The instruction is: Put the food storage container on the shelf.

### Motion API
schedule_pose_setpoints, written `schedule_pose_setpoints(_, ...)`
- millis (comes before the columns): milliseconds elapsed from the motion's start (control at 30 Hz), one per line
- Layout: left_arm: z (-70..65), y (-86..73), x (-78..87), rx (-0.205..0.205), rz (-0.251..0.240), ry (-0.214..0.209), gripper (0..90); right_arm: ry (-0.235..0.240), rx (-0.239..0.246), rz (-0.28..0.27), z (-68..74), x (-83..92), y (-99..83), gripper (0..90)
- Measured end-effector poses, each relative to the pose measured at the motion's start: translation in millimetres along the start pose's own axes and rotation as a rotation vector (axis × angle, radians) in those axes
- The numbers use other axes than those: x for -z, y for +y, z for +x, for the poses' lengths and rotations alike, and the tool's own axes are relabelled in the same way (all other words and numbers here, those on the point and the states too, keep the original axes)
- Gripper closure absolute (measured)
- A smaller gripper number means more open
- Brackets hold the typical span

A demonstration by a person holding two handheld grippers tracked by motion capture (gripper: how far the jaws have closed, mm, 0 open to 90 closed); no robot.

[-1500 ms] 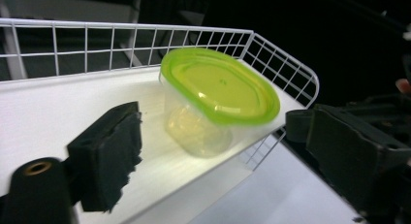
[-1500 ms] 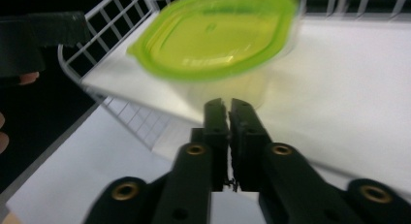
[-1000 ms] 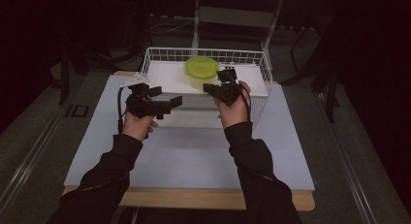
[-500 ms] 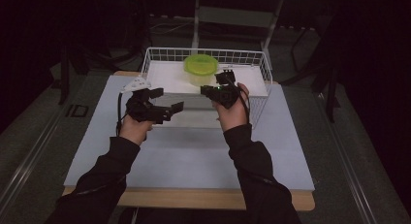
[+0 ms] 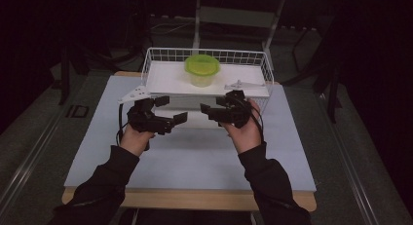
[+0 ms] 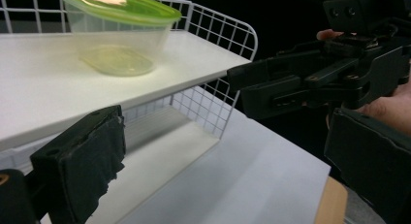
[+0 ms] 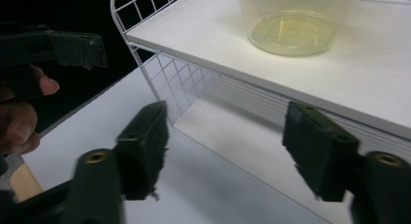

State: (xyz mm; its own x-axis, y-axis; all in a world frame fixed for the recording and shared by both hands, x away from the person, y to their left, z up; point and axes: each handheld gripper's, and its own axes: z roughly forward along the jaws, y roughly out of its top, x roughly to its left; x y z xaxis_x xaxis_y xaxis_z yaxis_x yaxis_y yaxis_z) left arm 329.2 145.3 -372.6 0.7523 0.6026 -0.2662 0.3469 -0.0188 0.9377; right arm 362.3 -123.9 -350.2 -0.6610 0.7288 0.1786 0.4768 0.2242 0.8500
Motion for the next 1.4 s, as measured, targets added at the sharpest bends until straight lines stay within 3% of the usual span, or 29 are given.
schedule_pose_setpoints(100,-3.2,-4.1,-1.4,-0.02,0.015,-0.009,2.2,0.004,0.009,-0.002,-3.2,4.8,-5.9,25.4)
schedule_pose_setpoints(200,-4.7,-6.3,-2.1,-0.015,0.018,-0.016,2.2,0.006,0.014,-0.004,-5.7,8.5,-12.1,20.7)
schedule_pose_setpoints(567,-14.4,-20.9,0.3,-0.036,0.046,-0.047,2.2,0.013,0.05,-0.027,-9.6,22.6,-42.3,18.2)
schedule_pose_setpoints(800,-14.4,-42.2,1.5,-0.029,0.087,-0.058,2.2,0.01,0.062,0.013,-15.0,23.4,-73.5,17.8)
schedule_pose_setpoints(1167,-13.6,-66.8,1.6,-0.04,0.142,-0.062,2.2,0.018,0.057,0.03,-27.7,25.2,-101.1,17.8)
schedule_pose_setpoints(1400,-11.5,-83.9,2.8,-0.044,0.181,-0.058,2.2,0.02,0.085,0.069,-30.1,23.8,-124.2,17.8)
